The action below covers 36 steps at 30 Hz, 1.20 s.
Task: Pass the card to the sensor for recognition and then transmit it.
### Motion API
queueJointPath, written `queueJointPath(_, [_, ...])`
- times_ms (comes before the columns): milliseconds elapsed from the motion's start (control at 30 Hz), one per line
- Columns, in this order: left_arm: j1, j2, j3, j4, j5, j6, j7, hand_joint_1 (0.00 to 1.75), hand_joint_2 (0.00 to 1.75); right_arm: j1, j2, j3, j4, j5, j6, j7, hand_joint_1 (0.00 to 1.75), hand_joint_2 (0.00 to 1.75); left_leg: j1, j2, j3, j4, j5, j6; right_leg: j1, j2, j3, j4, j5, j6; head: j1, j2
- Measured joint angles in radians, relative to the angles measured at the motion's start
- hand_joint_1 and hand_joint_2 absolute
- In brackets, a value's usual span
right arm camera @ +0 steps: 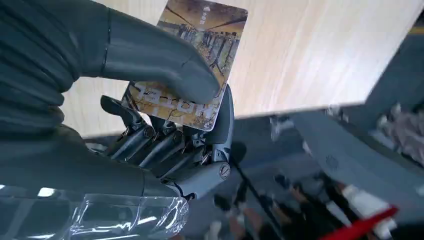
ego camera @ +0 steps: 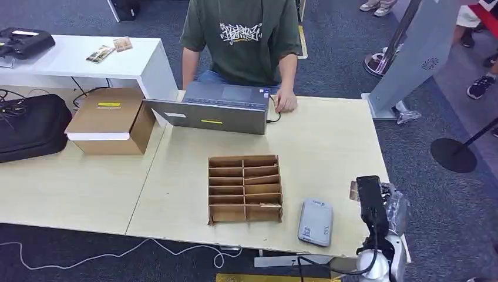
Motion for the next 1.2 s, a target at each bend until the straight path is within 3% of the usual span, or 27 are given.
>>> queueJointPath(167, [0.000, -0.008, 0.000, 0.003, -0.004, 0.001, -0.013, 0.00, 0.00, 0.020, 0.007, 0.003, -0.037, 0.494, -0.209, 0.079, 1.75, 1.75, 0.000, 0.000, 0.000, 0.000, 0.000, 0.000, 0.000, 0.000, 0.000, 0.000, 0.000, 0.000, 0.000, 0.000])
queueJointPath(233, [-0.001, -0.010, 0.000, 0.006, -0.008, 0.001, -0.018, 0.00, 0.00, 0.029, -0.004, 0.008, -0.046, 0.598, -0.248, 0.117, 1.75, 1.75, 0.000, 0.000, 0.000, 0.000, 0.000, 0.000, 0.000, 0.000, 0.000, 0.000, 0.000, 0.000, 0.000, 0.000])
queueJointPath(367, [0.001, -0.010, 0.000, 0.006, -0.011, 0.001, -0.018, 0.00, 0.00, 0.046, -0.175, 0.097, -0.057, 0.625, -0.250, 0.387, 1.75, 1.75, -0.001, -0.002, -0.003, 0.000, -0.001, 0.001, -0.001, -0.002, 0.000, 0.000, 0.000, 0.002, 0.000, 0.000])
queueJointPath(433, [0.000, -0.007, 0.000, 0.006, -0.012, 0.002, -0.018, 0.00, 0.00, 0.012, -0.330, 0.215, -0.062, 0.627, -0.197, 0.549, 1.75, 1.75, -0.002, 0.002, -0.003, 0.000, -0.001, 0.002, -0.003, 0.001, -0.001, 0.000, 0.002, 0.003, -0.001, 0.000])
queueJointPath(467, [-0.002, -0.006, 0.000, 0.006, -0.013, 0.002, -0.018, 0.00, 0.00, -0.004, -0.385, 0.262, -0.063, 0.628, -0.179, 0.580, 1.75, 1.75, -0.003, 0.004, -0.002, 0.001, -0.002, 0.003, -0.003, 0.002, -0.001, -0.001, 0.002, 0.003, 0.000, 0.000])
queueJointPath(567, [-0.004, -0.001, 0.000, 0.006, -0.021, 0.001, -0.018, 0.00, 0.00, -0.041, -0.523, 0.364, -0.074, 0.628, -0.151, 0.600, 1.75, 1.75, -0.003, 0.003, -0.001, 0.001, -0.001, 0.004, -0.003, 0.001, -0.001, -0.001, 0.002, 0.003, 0.000, 0.000])
queueJointPath(767, [-0.003, 0.004, 0.000, 0.006, -0.029, 0.000, -0.018, 0.00, 0.00, -0.077, -0.672, 0.460, -0.087, 0.627, -0.141, 0.607, 1.75, 1.75, -0.002, 0.000, -0.002, 0.001, -0.001, 0.004, -0.003, 0.000, -0.001, 0.000, 0.002, 0.003, 0.000, 0.000])
queueJointPath(967, [-0.003, 0.010, 0.000, 0.006, -0.028, -0.004, -0.018, 0.00, 0.00, -0.131, -0.749, 0.534, -0.087, 0.627, -0.152, 0.607, 1.75, 1.75, -0.002, 0.000, -0.002, 0.001, -0.001, 0.004, -0.002, 0.000, -0.001, 0.000, 0.001, 0.004, 0.000, 0.000])
queueJointPath(1200, [-0.002, 0.016, 0.000, 0.006, -0.028, -0.011, -0.017, 0.00, 0.00, -0.213, -0.776, 0.618, -0.057, 0.627, -0.240, 0.607, 1.75, 1.75, -0.002, 0.001, -0.002, 0.001, -0.001, 0.004, -0.002, 0.000, -0.001, 0.000, 0.001, 0.004, 0.000, 0.000])
